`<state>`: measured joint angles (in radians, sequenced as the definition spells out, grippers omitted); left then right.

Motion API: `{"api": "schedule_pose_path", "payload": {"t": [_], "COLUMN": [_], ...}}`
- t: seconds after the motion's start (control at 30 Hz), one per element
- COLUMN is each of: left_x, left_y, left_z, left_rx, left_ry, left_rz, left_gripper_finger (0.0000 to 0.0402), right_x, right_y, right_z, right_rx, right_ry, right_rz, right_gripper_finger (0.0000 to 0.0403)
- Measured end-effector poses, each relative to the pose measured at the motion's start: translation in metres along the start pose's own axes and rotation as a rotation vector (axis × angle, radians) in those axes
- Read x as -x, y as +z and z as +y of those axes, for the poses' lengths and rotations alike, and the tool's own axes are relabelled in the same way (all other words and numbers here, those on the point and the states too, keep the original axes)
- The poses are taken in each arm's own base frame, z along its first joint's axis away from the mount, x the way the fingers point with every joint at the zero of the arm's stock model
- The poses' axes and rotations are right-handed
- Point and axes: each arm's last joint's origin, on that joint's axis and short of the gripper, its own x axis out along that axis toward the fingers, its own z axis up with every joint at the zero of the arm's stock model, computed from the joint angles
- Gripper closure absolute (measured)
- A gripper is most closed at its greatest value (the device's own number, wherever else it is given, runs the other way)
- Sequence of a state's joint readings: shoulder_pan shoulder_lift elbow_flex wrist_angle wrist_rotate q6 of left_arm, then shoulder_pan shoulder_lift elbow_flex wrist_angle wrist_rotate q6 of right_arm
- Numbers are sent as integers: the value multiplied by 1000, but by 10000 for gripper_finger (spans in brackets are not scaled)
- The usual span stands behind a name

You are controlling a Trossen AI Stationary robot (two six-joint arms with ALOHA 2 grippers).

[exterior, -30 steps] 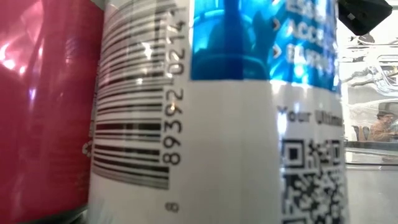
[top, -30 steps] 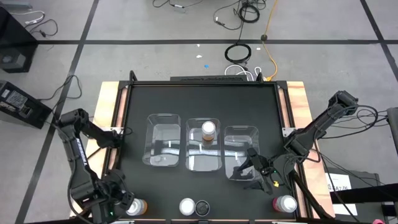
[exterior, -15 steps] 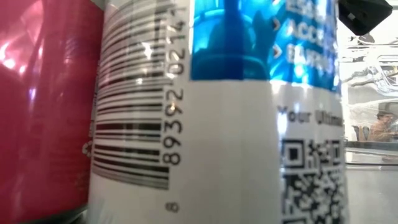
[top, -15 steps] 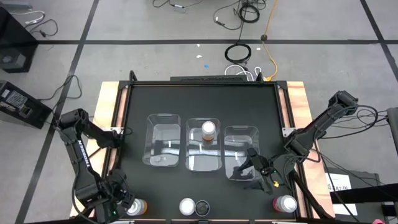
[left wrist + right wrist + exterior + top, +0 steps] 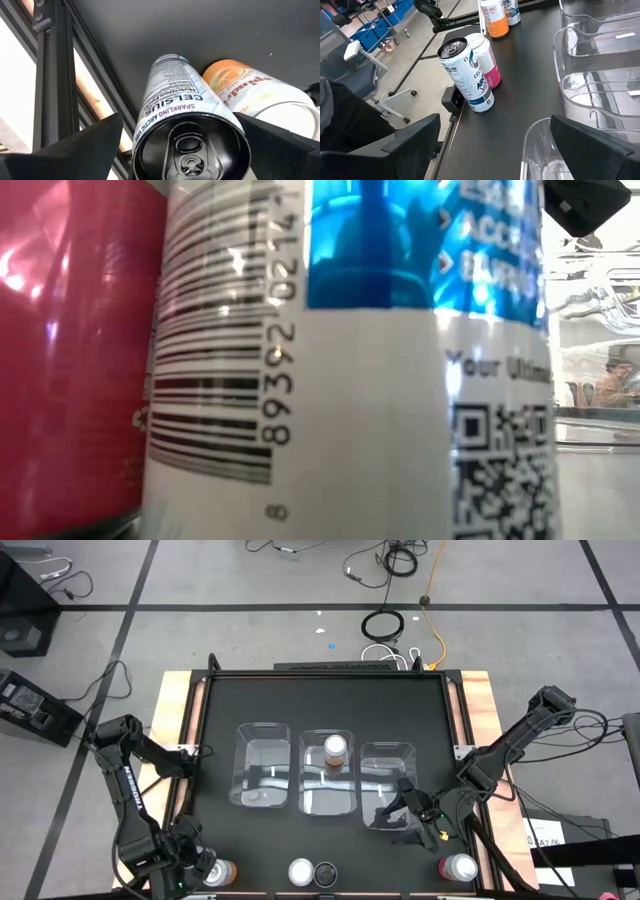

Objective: Sort soda cans
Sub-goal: Put the left white-blue soda can into the left transparent bin

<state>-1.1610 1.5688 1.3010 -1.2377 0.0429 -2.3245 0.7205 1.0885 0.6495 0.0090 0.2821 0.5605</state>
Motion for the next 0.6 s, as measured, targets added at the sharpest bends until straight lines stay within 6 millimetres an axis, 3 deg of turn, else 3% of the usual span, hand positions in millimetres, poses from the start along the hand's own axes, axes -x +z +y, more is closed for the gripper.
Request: {"api": "schedule_pose_path", "payload": {"t": [0.17,0.47,0.6], "left_x": [0,-8,-9], "left_y": [0,-5,-5], "left_z": [0,-5,-6], "left_rx": [0,-31,-31], "left_ry": [-3,8,11], "left_rz": [3,-9,-12], "left_gripper_finger": [35,130,134], "right_x": [0,0,0], "right_y": [0,0,0], "right_z": [0,0,0], "right_rx": [-2,-20,-22], "right_ry": [0,1,1], "right_rz": [0,0,-1], "right_gripper_finger": [32,32,32]}}
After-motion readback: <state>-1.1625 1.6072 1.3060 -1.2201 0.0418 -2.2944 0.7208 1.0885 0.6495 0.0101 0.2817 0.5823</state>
